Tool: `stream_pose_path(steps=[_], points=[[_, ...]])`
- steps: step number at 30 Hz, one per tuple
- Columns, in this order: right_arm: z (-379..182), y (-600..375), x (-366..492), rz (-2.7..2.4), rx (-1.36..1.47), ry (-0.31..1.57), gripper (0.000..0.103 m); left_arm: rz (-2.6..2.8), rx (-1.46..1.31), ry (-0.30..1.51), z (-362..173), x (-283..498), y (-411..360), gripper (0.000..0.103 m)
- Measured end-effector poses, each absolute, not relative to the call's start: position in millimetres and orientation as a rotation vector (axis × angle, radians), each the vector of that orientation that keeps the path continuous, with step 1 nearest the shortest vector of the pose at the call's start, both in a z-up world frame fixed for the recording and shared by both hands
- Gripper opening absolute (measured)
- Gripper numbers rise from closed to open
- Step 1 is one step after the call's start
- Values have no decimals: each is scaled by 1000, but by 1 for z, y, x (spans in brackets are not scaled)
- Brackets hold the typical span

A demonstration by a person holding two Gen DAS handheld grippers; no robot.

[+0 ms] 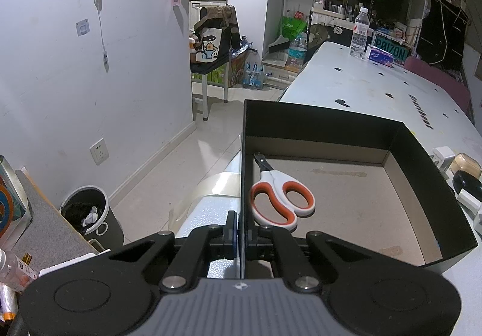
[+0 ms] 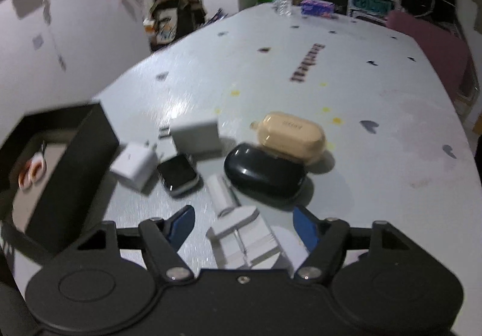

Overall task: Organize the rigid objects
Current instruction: 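Move the right gripper back to the white watch-strap tool and grasp it, then carry the white strap tool into the black box and release it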

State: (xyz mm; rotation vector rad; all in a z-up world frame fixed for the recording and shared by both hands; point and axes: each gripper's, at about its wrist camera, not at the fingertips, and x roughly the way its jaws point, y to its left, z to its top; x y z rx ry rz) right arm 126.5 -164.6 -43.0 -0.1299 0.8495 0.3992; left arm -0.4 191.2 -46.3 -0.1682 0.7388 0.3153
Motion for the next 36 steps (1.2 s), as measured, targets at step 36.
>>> stream_pose_path(steps=[36], points=[[-54, -149, 125, 398, -97, 1000, 54, 315, -169, 741, -44, 0, 192, 4]])
